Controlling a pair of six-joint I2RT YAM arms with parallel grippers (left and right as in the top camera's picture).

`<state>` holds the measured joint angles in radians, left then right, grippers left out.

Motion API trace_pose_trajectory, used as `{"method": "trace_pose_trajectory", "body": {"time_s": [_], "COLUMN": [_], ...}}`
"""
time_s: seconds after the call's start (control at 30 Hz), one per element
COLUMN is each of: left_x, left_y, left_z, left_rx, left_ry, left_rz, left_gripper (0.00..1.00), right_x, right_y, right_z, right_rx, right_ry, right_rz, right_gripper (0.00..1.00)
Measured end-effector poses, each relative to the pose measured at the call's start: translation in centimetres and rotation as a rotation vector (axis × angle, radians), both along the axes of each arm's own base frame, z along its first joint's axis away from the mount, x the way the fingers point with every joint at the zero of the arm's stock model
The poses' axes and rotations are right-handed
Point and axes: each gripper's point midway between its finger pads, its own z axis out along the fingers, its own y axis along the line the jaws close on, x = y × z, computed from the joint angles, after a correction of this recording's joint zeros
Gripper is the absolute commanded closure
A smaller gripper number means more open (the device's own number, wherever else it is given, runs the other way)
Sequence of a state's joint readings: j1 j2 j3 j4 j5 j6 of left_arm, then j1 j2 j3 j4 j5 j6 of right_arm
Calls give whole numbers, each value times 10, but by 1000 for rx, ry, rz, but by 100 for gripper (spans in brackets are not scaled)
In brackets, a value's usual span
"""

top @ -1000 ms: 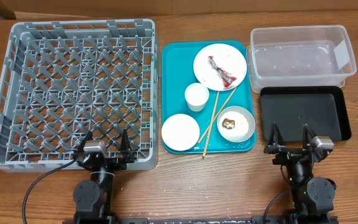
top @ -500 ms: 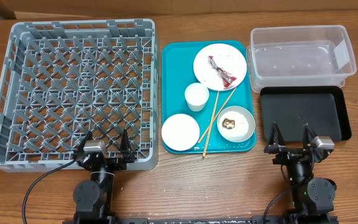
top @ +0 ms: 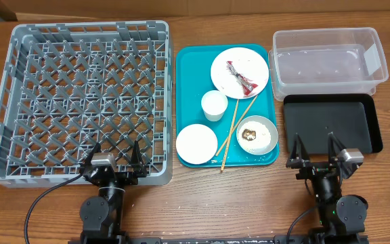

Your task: Sort waste into correct bins and load items into the dishwasher

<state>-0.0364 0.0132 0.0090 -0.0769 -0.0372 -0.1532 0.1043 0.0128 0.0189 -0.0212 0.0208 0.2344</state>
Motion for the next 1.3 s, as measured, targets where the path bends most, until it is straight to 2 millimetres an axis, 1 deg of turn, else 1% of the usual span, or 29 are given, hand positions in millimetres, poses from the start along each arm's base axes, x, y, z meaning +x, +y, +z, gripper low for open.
{"method": "trace_pose_trajectory", "body": {"time_s": [0.1,0.17,0.27,0.37,0.43,0.5,0.6,0.73,0.77,0.8,0.83,0.9,0.93,1.0,1.07,1.13,1.23,1.3], "left_x": [0,0,0,0,0,0,0,0,0,0,0,0,0,0,0,0,0,0], "left_y": [0,0,0,0,0,0,0,0,0,0,0,0,0,0,0,0,0,0], "left_z": [0,0,0,0,0,0,0,0,0,0,0,0,0,0,0,0,0,0], "left_rx": [0,0,0,0,0,0,0,0,0,0,0,0,0,0,0,0,0,0], "left_ry": [0,0,0,0,0,0,-1,0,0,0,-1,-1,-1,-1,0,-2,-2,-1], "left_rz": [0,0,0,0,0,0,0,0,0,0,0,0,0,0,-1,0,0,0], "left_gripper": [0,0,0,0,0,0,0,0,0,0,0,0,0,0,0,0,0,0], "right_x": [-2,-4,-9,-15,-15,-13,-6,14,22,33,41,52,63,82,102,113,137,149], "right_y": [5,8,9,10,10,12,17,23,25,27,28,31,32,35,39,42,47,49], "right_z": [-1,8,39,76,96,114,130,147,152,161,157,159,166,169,168,161,160,153], "right_rx": [-23,-39,-62,-82,-89,-101,-128,-149,-153,-158,-163,-168,-171,-172,-173,-172,-167,-163], "right_ry": [20,16,-19,-60,-71,-74,-35,66,99,130,198,273,313,392,490,598,689,746], "right_rz": [30,45,56,62,63,69,98,127,132,141,151,163,168,179,196,214,234,245], "right_gripper": [0,0,0,0,0,0,0,0,0,0,0,0,0,0,0,0,0,0]}}
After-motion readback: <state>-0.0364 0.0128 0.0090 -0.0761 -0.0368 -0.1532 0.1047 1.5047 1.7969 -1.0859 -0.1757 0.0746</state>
